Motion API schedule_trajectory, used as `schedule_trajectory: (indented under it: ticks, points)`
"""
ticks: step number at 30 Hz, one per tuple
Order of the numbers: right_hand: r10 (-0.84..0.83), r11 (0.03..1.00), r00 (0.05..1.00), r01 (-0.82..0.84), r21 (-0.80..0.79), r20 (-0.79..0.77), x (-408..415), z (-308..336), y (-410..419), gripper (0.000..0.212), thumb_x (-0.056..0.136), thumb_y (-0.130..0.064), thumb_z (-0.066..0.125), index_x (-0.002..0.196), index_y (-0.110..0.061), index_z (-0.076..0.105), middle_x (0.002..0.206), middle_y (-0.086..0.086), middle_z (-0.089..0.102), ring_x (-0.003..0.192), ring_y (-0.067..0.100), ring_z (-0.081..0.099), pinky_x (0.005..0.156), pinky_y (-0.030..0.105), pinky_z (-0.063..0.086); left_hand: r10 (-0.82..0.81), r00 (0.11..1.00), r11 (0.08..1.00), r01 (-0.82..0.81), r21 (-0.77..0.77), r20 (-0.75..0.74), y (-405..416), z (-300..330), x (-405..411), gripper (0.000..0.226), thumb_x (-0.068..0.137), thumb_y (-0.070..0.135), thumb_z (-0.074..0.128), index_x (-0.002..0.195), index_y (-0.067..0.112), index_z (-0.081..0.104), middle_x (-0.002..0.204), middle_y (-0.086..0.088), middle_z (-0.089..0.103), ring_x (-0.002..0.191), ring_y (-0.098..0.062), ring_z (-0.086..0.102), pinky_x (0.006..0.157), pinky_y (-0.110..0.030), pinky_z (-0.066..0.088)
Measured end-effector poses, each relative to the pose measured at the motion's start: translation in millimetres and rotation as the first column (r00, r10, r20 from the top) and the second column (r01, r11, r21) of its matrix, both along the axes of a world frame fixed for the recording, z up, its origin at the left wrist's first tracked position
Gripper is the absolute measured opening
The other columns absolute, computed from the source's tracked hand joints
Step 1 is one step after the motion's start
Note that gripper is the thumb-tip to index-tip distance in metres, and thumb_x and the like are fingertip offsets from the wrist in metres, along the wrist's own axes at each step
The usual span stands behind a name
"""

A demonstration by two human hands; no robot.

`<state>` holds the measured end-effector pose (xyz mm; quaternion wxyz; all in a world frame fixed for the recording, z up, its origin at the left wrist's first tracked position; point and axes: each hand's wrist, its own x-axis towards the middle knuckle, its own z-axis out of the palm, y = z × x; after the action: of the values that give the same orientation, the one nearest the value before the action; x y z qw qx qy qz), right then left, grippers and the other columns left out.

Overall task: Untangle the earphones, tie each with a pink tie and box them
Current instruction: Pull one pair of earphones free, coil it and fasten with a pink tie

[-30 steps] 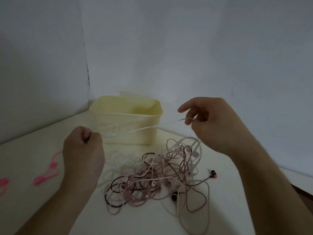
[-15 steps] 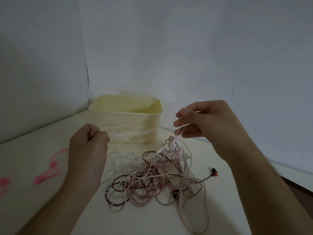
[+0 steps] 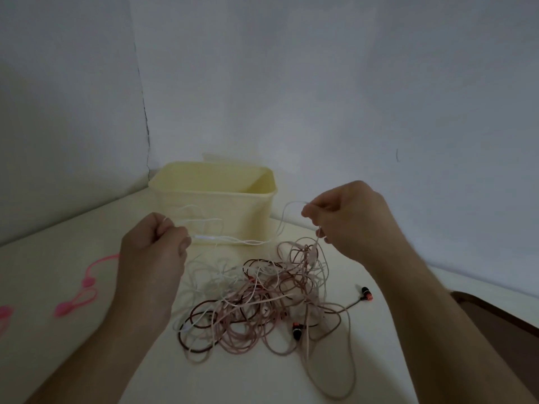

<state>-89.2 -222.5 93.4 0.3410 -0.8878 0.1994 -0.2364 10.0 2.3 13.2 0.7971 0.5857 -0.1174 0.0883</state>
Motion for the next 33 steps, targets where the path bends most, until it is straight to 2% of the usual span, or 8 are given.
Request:
schedule_trajectory:
  ticks: [4,12,16,18,20,23,27,33]
  points:
    - [0.15,0.921,0.98,-0.187,0.341,0.133,-3,4,3,0.017,0.102,-0.011,0.07,0.089,-0.007,0.081,0.077,0.013,0.079,0.069,0.029,0.08,0.072,0.042,0.068,-0.006,1.0,1.0,0.006,0.023,-0.024,0,1,0,0.045,0.082,-0.015,0.049,0.068,0.023,0.031,0.06,-0.002,0.033,0.05,-0.012,0.02,0.046,-0.024,0.012]
    - [0.16,0.805,0.951,-0.28,0.523,0.263,-6,8,4,0.024,0.109,-0.016,0.058,0.098,-0.001,0.074,0.066,0.011,0.068,0.066,0.034,0.076,0.062,0.04,0.066,-0.032,0.999,0.998,0.034,0.061,-0.028,1,0,-4,0.028,0.084,-0.013,0.051,0.074,0.01,0.038,0.065,-0.007,0.03,0.052,-0.013,0.019,0.053,-0.035,0.01]
    - [0.194,0.826,0.941,-0.309,0.472,0.277,-11,17,-4,0.026,0.11,-0.016,0.055,0.094,-0.006,0.074,0.057,0.0,0.04,0.052,0.021,0.052,0.055,0.034,0.052,-0.036,0.999,0.998,0.037,0.048,-0.028,1,1,-3,0.035,0.083,-0.012,0.05,0.071,0.016,0.034,0.064,-0.006,0.032,0.052,-0.013,0.02,0.055,-0.036,0.01]
    - [0.211,0.782,0.934,-0.339,0.523,0.288,-22,30,-11,0.029,0.108,-0.01,0.051,0.085,-0.007,0.069,0.057,-0.001,0.027,0.047,0.017,0.033,0.047,0.026,0.033,-0.082,0.996,0.996,0.082,0.017,-0.025,2,3,-3,0.036,0.084,-0.013,0.05,0.069,0.015,0.033,0.06,-0.003,0.033,0.052,-0.014,0.018,0.054,-0.033,0.01]
    - [0.226,0.794,0.952,-0.304,0.526,0.208,-41,47,-23,0.04,0.105,-0.015,0.051,0.066,-0.016,0.06,0.06,-0.001,0.016,0.049,0.013,0.015,0.05,0.022,0.017,-0.172,0.985,0.985,0.172,-0.006,0.0,3,5,-6,0.044,0.088,-0.014,0.05,0.065,0.018,0.029,0.057,-0.001,0.033,0.053,-0.014,0.016,0.053,-0.03,0.011]
    - [0.099,0.949,0.992,-0.07,0.308,-0.08,-69,63,-41,0.054,0.098,-0.03,0.059,0.049,-0.022,0.039,0.058,0.001,0.019,0.052,0.017,0.013,0.055,0.027,0.016,-0.296,0.954,0.955,0.294,0.039,0.047,0,10,-16,0.043,0.091,-0.013,0.053,0.066,0.011,0.028,0.06,-0.008,0.029,0.052,-0.015,0.017,0.053,-0.032,0.011]
    - [-0.127,0.989,0.912,0.149,0.026,-0.39,-65,42,-71,0.045,0.095,-0.025,0.07,0.055,-0.014,0.055,0.049,0.004,0.042,0.041,0.015,0.03,0.053,0.025,0.03,-0.428,0.901,0.897,0.413,0.159,0.069,-7,9,-31,0.045,0.093,-0.012,0.056,0.069,0.014,0.028,0.06,-0.006,0.032,0.054,-0.016,0.023,0.049,-0.028,0.015]
    - [-0.089,0.994,0.679,0.014,-0.108,-0.729,-22,-11,-76,0.014,0.091,-0.008,0.064,0.081,0.001,0.068,0.074,0.014,0.071,0.067,0.026,0.059,0.061,0.029,0.046,-0.473,0.88,0.851,0.446,0.277,0.037,-12,5,-40,0.043,0.096,-0.008,0.061,0.073,0.009,0.029,0.061,-0.014,0.044,0.05,-0.011,0.04,0.049,-0.015,0.033]
